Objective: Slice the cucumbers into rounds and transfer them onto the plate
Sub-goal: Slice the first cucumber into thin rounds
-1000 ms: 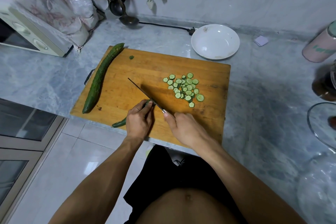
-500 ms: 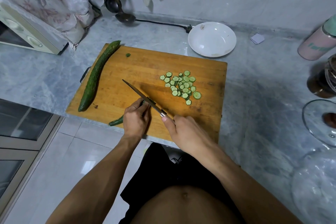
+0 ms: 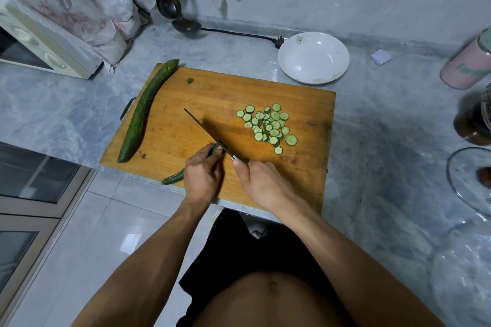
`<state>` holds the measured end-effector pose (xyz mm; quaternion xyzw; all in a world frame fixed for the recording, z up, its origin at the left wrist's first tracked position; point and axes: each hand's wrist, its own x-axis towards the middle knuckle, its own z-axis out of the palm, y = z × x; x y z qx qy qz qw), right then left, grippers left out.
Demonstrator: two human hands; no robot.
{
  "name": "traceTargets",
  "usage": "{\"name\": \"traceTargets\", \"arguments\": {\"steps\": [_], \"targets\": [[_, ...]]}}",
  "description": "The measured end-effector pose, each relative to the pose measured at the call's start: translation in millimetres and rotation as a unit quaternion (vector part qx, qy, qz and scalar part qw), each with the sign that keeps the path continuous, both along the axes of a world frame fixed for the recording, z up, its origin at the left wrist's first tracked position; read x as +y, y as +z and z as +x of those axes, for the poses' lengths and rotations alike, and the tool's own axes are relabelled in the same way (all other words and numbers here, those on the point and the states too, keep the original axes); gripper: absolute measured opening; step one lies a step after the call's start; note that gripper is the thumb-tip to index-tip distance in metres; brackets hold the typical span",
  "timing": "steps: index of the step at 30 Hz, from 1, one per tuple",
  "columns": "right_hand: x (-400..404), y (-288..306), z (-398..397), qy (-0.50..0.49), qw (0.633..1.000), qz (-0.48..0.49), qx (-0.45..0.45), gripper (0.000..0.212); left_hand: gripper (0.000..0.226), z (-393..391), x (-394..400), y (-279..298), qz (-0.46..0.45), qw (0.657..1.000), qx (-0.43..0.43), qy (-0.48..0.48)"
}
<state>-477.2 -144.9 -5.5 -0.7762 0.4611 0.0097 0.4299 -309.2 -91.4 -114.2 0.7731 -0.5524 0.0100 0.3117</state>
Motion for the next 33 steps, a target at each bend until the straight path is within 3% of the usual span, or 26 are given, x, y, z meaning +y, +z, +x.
{"name": "traceTargets", "arguments": {"steps": [5,13,22,27,33], "targets": [[-11,-4,-5,-0.013,1.000,0.015,-0.013,0.061,0.025,-1,3,4,0.003,1.000,0.003,-0.002],[-8,1,-19,0.021,1.000,0.003,-0.005,0.061,0.021,0,3,3,0.005,1.000,-0.015,-0.003],[13,17,-34,0.033,0.999,-0.025,0.007,0.052,0.029,0,3,3,0.000,1.000,0.007,-0.011],[18,21,-34,0.042,0.999,-0.031,0.016,0.051,0.023,-1,3,11,-0.011,0.999,0.014,-0.027],[15,18,-27,0.033,0.999,-0.014,0.010,0.051,0.036,1,2,3,0.009,0.999,0.026,-0.016]]}}
